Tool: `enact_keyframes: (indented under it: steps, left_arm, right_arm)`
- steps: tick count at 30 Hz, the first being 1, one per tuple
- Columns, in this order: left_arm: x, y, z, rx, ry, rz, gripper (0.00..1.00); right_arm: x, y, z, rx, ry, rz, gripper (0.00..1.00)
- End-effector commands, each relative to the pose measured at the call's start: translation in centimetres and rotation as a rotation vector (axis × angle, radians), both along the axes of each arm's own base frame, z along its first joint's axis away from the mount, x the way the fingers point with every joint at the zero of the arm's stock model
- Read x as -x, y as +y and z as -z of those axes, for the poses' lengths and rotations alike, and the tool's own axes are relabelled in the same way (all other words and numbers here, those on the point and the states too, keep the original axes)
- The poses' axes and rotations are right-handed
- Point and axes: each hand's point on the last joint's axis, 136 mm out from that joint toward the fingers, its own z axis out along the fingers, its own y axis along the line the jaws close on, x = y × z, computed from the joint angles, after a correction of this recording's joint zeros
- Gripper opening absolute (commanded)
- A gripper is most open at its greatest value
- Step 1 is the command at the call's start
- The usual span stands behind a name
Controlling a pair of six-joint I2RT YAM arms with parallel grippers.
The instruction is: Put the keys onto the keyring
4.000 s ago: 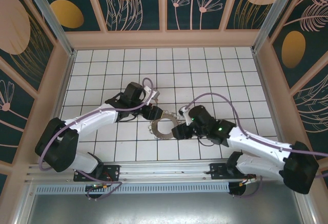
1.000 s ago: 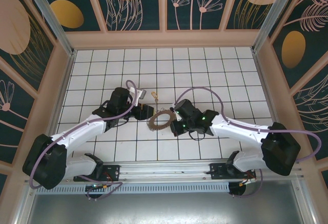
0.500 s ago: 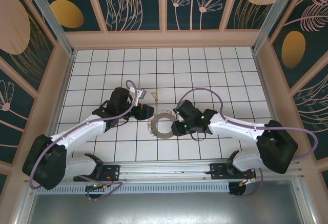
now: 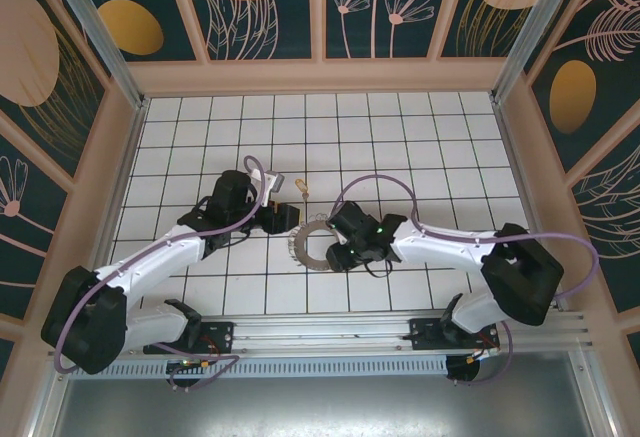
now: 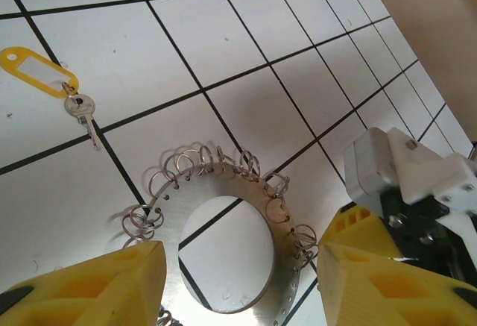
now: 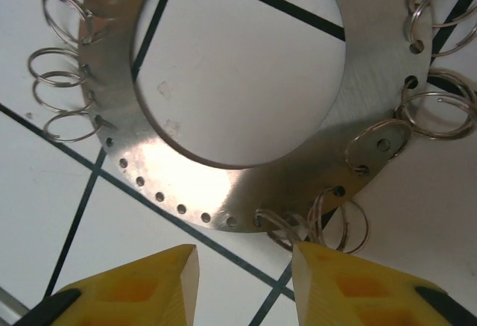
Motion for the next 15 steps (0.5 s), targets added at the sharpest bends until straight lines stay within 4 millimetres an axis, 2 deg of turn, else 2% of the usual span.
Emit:
enact_keyframes:
  steps: [1,7,15]
  left_arm:
    - [-0.4,0.2,-0.8,-0.006,-0.031,0.000,0.56]
    - [-0.5,0.2,-0.9,-0.016,-0.035,0.004,0.56]
    - [-0.7,0.1,-0.9,-0.019,-0.035,0.003,0.56]
  right_arm:
    - [-1.2,0.9,-0.8,-0.018,-0.029,-0.022,0.42]
    - [-1.6,0.7,0.1,0.004,-0.012,-0.034,0.43]
    - [-1.5,1.0,0.2,-0.001,0.000,-0.050,0.43]
